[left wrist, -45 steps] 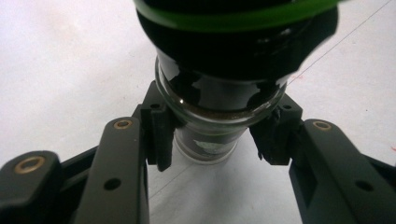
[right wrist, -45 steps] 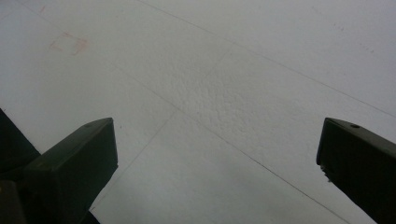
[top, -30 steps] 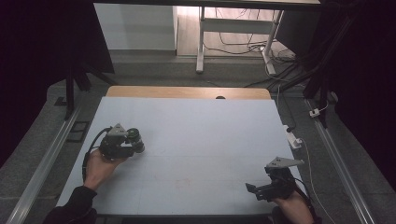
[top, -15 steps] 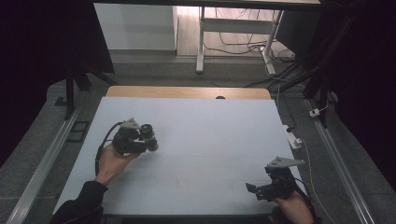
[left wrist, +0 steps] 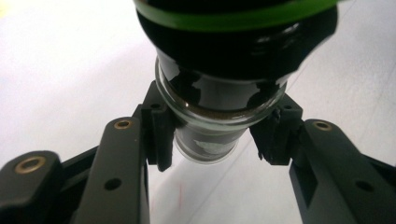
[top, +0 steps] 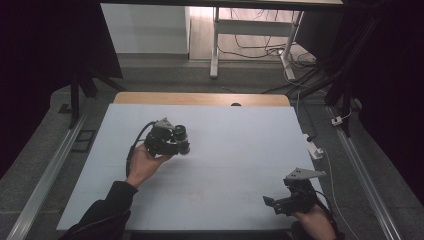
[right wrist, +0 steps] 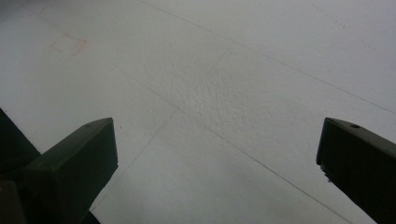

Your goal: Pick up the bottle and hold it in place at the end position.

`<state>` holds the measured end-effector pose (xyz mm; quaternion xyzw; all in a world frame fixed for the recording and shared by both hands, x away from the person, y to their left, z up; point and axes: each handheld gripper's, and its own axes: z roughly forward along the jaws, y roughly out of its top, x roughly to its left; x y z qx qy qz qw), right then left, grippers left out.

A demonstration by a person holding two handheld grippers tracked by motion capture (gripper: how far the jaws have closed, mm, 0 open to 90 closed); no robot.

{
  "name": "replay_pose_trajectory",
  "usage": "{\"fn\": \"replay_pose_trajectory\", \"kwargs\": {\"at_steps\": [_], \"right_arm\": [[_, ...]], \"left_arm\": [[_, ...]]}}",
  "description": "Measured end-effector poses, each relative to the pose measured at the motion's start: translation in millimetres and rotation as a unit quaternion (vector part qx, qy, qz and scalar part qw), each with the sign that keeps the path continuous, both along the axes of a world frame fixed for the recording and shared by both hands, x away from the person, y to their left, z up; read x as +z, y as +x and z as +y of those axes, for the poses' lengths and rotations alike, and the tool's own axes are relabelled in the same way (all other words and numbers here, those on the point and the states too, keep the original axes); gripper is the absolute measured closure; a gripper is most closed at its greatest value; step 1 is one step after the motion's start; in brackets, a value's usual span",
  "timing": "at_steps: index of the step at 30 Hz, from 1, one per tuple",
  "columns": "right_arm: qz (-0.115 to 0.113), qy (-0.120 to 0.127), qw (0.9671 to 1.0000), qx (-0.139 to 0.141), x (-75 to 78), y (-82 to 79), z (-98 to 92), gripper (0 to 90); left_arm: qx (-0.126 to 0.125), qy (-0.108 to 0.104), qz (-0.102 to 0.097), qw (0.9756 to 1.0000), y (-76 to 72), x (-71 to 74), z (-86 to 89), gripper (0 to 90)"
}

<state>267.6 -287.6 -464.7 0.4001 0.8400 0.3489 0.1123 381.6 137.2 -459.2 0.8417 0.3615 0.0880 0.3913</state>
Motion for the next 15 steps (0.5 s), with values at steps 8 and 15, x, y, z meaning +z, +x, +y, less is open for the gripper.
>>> {"fn": "replay_pose_trajectory", "kwargs": {"at_steps": [8, 15], "right_arm": [[0.001, 0.001, 1.0000, 0.002, -0.1, 0.8, 0.7, 0.0], [0.002, -0.002, 1.0000, 0.006, -0.3, 1.3, 1.9, 0.0]], "left_arm": [[-0.009, 0.006, -0.006, 0.9999, 12.2, -1.8, -26.9, 53.5], [-0.008, 0.014, -0.013, 0.9998, 20.9, -8.3, -44.8, 53.5]]}}
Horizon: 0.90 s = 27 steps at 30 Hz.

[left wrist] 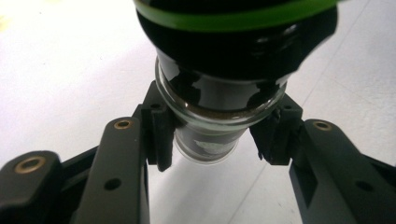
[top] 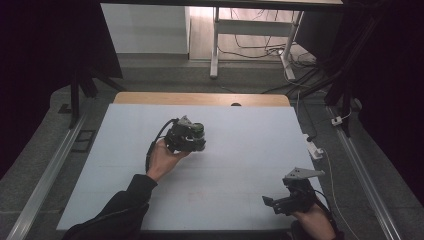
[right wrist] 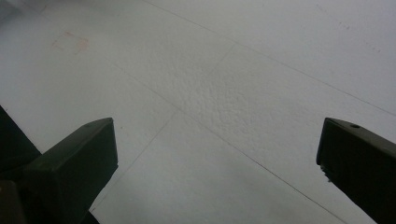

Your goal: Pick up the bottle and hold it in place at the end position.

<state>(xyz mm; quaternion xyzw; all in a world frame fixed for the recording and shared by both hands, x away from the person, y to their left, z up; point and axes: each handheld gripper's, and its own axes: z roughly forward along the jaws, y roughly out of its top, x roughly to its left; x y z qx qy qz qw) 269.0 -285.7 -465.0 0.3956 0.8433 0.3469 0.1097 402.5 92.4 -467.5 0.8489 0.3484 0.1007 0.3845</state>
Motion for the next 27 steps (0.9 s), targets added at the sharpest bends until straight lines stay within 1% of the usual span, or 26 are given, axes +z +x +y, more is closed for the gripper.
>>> {"fn": "replay_pose_trajectory", "kwargs": {"at_steps": [5, 7, 11, 16, 21, 24, 25, 27], "right_arm": [[0.000, -0.004, 1.0000, 0.003, -0.2, 0.3, 0.8, 0.0], [-0.001, -0.006, 1.0000, 0.004, -0.2, 0.1, 0.8, 0.0], [-0.002, -0.005, 1.0000, 0.005, -0.3, 0.0, 0.6, 0.0], [-0.004, -0.006, 1.0000, 0.006, -0.1, -0.8, 0.5, 0.0], [-0.003, -0.006, 1.0000, 0.006, 0.0, -1.2, 0.4, 0.0], [-0.003, -0.007, 1.0000, 0.006, 0.0, -1.4, 0.3, 0.0], [-0.003, -0.007, 1.0000, 0.006, 0.1, -1.7, 0.4, 0.0], [-0.003, -0.006, 1.0000, 0.005, 0.1, -1.8, 0.5, 0.0]], "left_arm": [[0.002, 0.008, 0.006, 0.9999, 3.8, -10.5, -5.4, 53.5], [-0.001, 0.017, 0.003, 0.9998, 4.2, -13.9, -7.2, 53.5], [-0.001, 0.026, 0.002, 0.9997, 4.5, -19.2, -8.7, 53.5], [0.001, 0.030, 0.002, 0.9996, 5.1, -26.8, -10.3, 53.5], [-0.009, 0.034, 0.003, 0.9994, 4.8, -32.2, -13.2, 53.4], [-0.013, 0.045, 0.007, 0.9989, 4.9, -36.1, -16.2, 53.3], [-0.013, 0.043, -0.001, 0.9990, 3.6, -37.2, -16.5, 53.3], [-0.012, 0.044, -0.002, 0.9989, 2.7, -37.2, -17.4, 53.4]]}}
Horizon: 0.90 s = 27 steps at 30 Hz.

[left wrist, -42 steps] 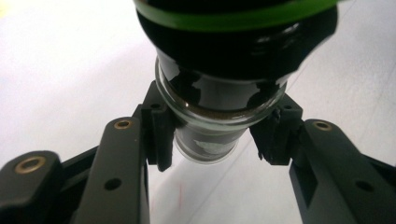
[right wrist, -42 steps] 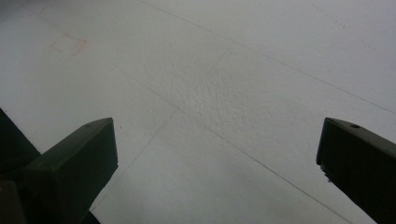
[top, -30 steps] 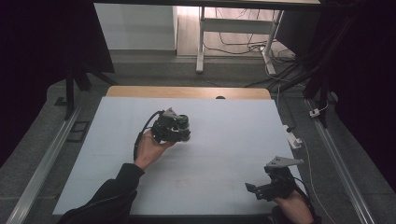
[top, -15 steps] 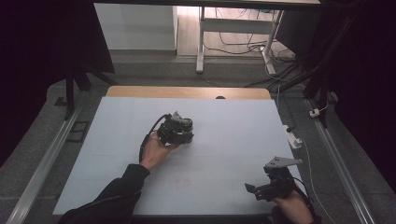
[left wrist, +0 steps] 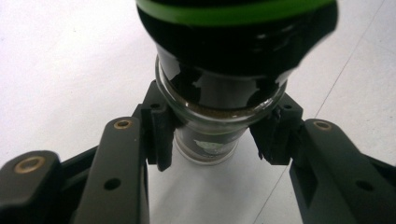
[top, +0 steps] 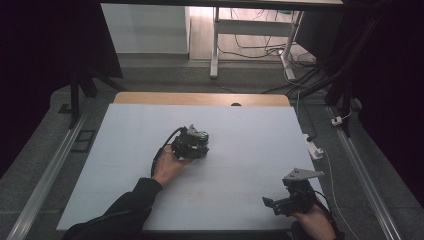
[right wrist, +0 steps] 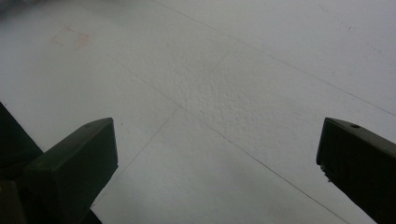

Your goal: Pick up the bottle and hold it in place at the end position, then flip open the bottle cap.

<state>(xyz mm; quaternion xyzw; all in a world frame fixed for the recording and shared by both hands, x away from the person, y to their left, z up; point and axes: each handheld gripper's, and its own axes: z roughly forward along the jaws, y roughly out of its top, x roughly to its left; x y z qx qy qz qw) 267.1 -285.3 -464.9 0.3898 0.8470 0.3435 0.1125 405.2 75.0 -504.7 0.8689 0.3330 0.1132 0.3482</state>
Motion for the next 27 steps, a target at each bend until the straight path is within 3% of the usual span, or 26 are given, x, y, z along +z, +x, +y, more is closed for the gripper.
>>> {"fn": "replay_pose_trajectory", "kwargs": {"at_steps": [12, 27], "right_arm": [[-0.007, -0.005, 1.0000, 0.004, 0.8, -1.2, 1.2, 0.0], [-0.030, 0.006, 0.9995, -0.009, 3.7, -4.6, 2.9, 0.0]], "left_arm": [[-0.002, -0.006, -0.001, 1.0000, -0.1, -1.9, 2.5, 53.4], [0.004, -0.009, -0.008, 0.9999, -2.6, -4.0, 2.1, 53.5]]}}
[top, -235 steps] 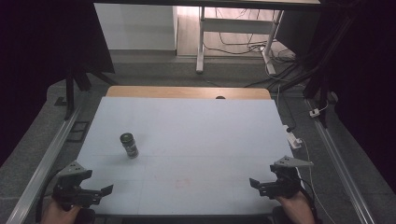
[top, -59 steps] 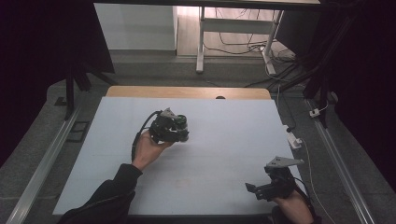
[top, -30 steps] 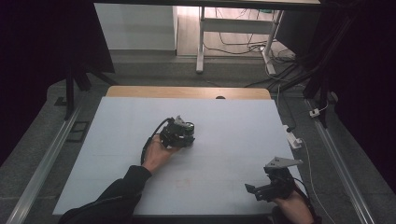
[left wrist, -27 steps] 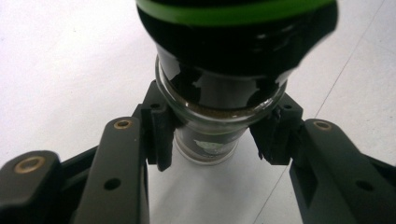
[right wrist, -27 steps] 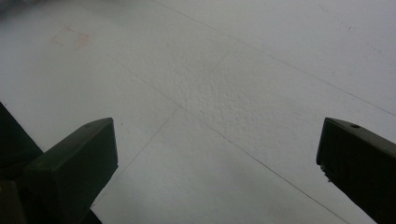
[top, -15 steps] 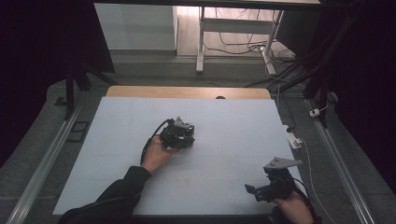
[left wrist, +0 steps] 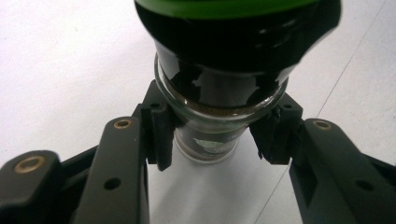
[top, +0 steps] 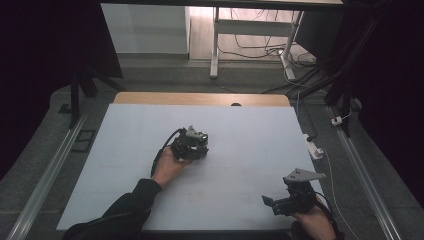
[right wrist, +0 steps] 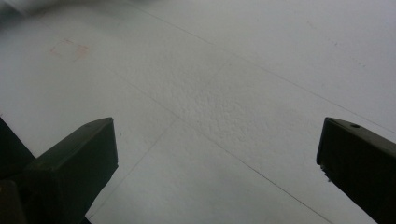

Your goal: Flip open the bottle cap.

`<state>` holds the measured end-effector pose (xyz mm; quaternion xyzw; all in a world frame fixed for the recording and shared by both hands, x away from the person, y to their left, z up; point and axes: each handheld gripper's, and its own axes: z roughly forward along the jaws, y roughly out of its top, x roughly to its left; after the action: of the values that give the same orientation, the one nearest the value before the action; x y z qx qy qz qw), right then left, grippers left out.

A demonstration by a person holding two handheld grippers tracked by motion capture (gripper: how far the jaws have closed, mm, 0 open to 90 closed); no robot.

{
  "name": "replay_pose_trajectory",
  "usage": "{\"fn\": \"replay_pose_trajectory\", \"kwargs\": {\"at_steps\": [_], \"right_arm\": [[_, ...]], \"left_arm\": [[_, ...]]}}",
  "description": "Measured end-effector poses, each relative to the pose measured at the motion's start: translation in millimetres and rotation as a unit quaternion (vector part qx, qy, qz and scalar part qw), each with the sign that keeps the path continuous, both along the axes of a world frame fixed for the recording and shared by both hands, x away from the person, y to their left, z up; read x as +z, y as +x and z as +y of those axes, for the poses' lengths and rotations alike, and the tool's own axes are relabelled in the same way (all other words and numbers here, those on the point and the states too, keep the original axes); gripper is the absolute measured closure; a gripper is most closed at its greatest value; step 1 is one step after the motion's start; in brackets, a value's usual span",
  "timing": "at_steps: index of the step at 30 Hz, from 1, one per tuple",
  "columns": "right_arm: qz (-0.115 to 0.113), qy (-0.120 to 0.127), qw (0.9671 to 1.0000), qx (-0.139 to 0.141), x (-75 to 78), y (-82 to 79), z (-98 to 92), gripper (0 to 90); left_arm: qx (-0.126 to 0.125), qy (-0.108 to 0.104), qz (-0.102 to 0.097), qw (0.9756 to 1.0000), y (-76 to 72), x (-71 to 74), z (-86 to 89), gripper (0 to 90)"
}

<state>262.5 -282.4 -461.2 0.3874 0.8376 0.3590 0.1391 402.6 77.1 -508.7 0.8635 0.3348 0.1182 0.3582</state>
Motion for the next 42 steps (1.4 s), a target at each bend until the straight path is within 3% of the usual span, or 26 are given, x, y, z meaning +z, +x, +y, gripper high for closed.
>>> {"fn": "replay_pose_trajectory", "kwargs": {"at_steps": [18, 26, 42], "right_arm": [[-0.022, 0.032, 0.9989, 0.026, 10.7, 4.7, 14.8, 0.0], [-0.019, 0.038, 0.9982, 0.042, 11.3, 8.1, 23.4, 0.0], [-0.036, 0.065, 0.9935, 0.087, 19.2, 25.6, 57.1, 0.0]], "left_arm": [[-0.004, 0.004, -0.002, 1.0000, 0.2, -0.1, 0.2, 53.5], [-0.004, 0.003, -0.003, 1.0000, 0.1, -0.4, 0.4, 53.5], [-0.005, 0.001, -0.004, 1.0000, 0.2, -0.9, 0.6, 53.5]]}}
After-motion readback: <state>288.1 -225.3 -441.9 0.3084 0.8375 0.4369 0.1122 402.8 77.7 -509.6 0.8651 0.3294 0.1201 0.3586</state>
